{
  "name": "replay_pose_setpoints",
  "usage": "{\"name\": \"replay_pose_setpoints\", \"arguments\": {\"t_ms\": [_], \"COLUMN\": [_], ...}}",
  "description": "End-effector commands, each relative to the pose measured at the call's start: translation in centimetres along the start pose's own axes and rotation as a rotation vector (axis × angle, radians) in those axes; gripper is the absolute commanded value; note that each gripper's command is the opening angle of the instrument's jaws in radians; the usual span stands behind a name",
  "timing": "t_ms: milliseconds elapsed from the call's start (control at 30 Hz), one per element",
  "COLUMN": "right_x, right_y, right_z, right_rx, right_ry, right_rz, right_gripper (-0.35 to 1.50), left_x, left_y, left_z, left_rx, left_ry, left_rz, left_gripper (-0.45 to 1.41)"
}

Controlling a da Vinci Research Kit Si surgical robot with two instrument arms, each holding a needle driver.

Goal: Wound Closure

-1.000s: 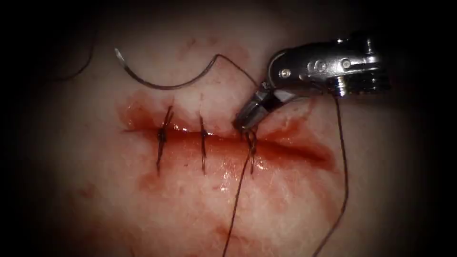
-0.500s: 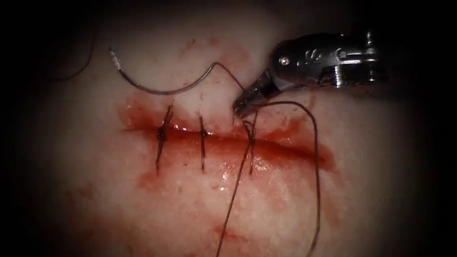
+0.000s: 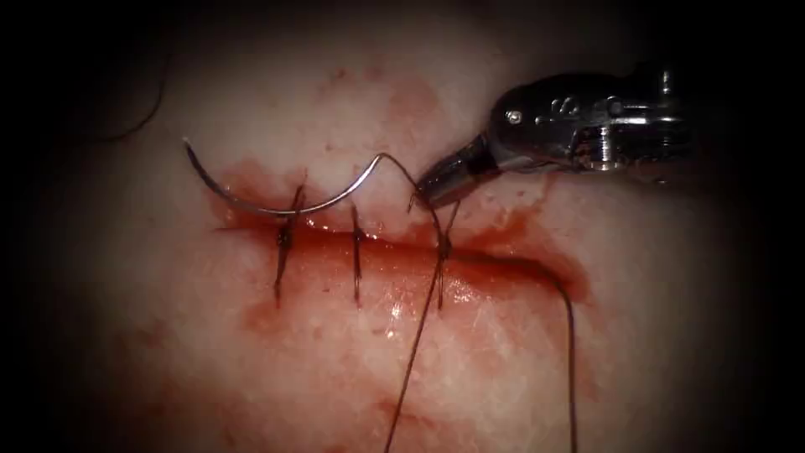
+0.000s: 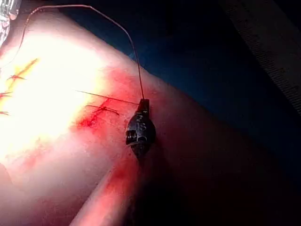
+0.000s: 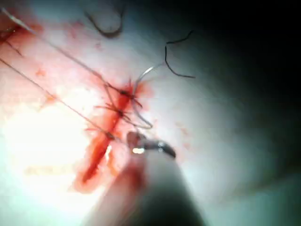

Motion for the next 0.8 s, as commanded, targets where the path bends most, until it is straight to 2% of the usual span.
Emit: {"name": "replay_pose_setpoints", "arguments": {"t_ms": [33, 367, 500, 600, 633, 667, 733, 800], "right_x": [0.03, 0.02, 0.03, 0.08, 0.09, 0.09, 0.11, 0.12], "right_y": [0.07, 0.12, 0.07, -0.05, -0.09, -0.13, -0.19, -0.27], "right_z": [0.07, 0.05, 0.08, 0.13, 0.12, 0.09, 0.01, -0.18], "right_rx": [-0.015, -0.096, -0.089, -0.034, -0.038, -0.061, -0.101, -0.205], "right_ry": [0.002, 0.009, 0.008, 0.084, 0.093, 0.108, 0.137, 0.188], "right_rz": [0.007, 0.036, 0.030, 0.031, 0.033, 0.037, 0.047, 0.056], "right_gripper": [-0.35, -0.35, -0.35, -0.35, -0.27, 0.24, 0.73, 1.06], "left_x": [-0.07, -0.16, -0.15, 0.02, 0.09, 0.17, 0.33, 0.64], "left_y": [0.07, 0.21, 0.20, 0.09, 0.04, -0.02, -0.15, -0.44], "left_z": [0.06, 0.05, 0.06, 0.02, 0.00, -0.03, -0.09, -0.19], "left_rx": [-0.004, -0.007, -0.007, 0.006, 0.015, 0.026, 0.044, 0.077], "left_ry": [-0.001, -0.004, -0.004, 0.006, 0.009, 0.014, 0.022, 0.037], "left_rz": [-0.001, -0.008, -0.008, -0.023, -0.036, -0.026, -0.014, 0.015], "left_gripper": [-0.45, -0.45, -0.45, -0.45, -0.45, -0.45, -0.45, -0.45]}}
